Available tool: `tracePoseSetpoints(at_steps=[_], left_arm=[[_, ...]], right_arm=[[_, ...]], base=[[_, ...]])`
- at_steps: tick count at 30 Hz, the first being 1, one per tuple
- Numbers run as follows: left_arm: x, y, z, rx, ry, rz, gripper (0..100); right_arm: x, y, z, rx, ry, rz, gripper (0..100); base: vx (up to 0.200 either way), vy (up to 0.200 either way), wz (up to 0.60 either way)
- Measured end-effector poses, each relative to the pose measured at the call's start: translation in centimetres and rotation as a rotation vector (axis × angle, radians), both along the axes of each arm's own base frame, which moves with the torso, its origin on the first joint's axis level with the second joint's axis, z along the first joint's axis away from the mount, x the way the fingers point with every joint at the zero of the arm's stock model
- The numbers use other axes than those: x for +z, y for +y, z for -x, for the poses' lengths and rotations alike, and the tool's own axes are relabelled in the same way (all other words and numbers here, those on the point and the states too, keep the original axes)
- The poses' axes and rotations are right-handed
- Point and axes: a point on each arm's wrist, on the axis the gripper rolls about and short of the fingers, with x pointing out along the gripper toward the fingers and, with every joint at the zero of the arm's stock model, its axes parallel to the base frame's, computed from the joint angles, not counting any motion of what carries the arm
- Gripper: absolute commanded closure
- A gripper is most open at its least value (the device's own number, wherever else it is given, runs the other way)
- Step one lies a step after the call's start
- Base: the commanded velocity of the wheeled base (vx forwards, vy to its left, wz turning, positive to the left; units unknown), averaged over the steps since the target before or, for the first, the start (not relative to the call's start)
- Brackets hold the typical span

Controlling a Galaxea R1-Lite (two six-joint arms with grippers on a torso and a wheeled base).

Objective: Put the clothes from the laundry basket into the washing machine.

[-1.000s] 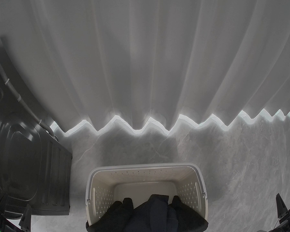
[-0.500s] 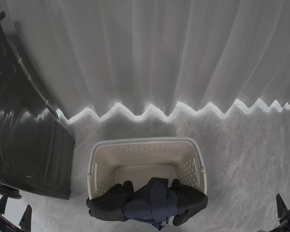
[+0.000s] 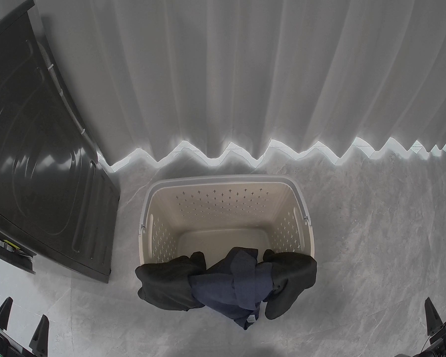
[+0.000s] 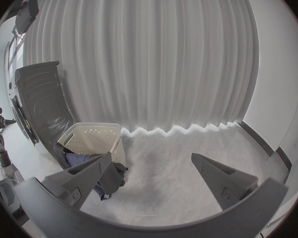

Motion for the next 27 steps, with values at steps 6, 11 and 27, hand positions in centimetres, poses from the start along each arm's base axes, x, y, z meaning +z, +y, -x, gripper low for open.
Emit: tracePoseSetpoints(at_steps=[6,11,27], left_arm=[[0.0,0.0,0.0,0.0,0.0,0.0,0],[0.0,0.0,0.0,0.001,0.0,0.0,0],[-0.01,0.0,0.0,0.0,0.0,0.0,0]], right_arm=[[0.0,0.0,0.0,0.001,0.0,0.0,0],[0.0,0.0,0.0,0.001,0.0,0.0,0],[0.0,0.0,0.0,0.0,0.0,0.0,0]], base=[[0.0,0.0,0.0],[0.0,0.2,0.0],[0.0,0.188,0.0]])
